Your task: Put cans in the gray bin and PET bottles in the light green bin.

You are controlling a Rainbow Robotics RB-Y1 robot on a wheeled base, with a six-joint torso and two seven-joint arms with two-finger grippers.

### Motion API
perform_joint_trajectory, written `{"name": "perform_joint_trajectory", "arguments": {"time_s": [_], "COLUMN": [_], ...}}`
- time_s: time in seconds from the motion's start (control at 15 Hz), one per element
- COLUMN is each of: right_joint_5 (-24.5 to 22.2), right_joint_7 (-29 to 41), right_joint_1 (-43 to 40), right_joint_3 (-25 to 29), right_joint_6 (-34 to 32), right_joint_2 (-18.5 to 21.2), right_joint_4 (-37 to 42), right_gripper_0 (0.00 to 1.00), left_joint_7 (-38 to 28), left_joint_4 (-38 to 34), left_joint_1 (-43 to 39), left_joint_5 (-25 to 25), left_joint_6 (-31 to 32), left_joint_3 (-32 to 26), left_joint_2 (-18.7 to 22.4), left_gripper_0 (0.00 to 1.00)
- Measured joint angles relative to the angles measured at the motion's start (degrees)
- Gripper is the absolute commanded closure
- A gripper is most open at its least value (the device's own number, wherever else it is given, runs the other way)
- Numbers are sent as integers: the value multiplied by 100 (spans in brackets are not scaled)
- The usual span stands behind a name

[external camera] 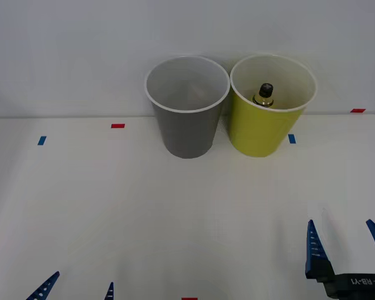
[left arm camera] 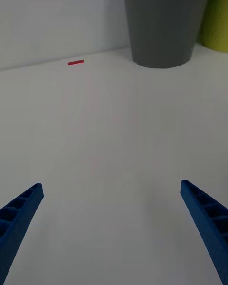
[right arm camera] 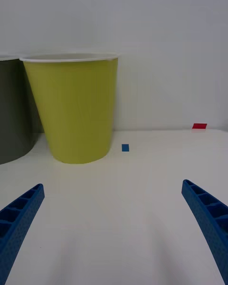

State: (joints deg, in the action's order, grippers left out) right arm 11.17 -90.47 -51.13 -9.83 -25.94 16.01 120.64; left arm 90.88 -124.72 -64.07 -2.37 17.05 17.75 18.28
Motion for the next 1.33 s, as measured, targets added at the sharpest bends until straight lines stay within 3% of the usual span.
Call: {"name": "perform_joint_trajectory", "arguments": {"time_s": [0.6,1.33], "right_joint_5": [5,3], "right_joint_7": [-1,-31], "right_joint_1": [-727,-976], "right_joint_3": [-165,-201], "right_joint_6": [-78,-323], "right_joint_2": [58,150], "right_joint_4": [-4,2], "right_gripper_0": [0,0], "left_joint_7": [0,0], "left_joint_4": [0,0], "left_joint_1": [0,0], "left_joint_5": [0,0], "left_joint_6": [0,0], "left_joint_3": [0,0], "left_joint_2": [0,0], "left_gripper_0": [0,0]}}
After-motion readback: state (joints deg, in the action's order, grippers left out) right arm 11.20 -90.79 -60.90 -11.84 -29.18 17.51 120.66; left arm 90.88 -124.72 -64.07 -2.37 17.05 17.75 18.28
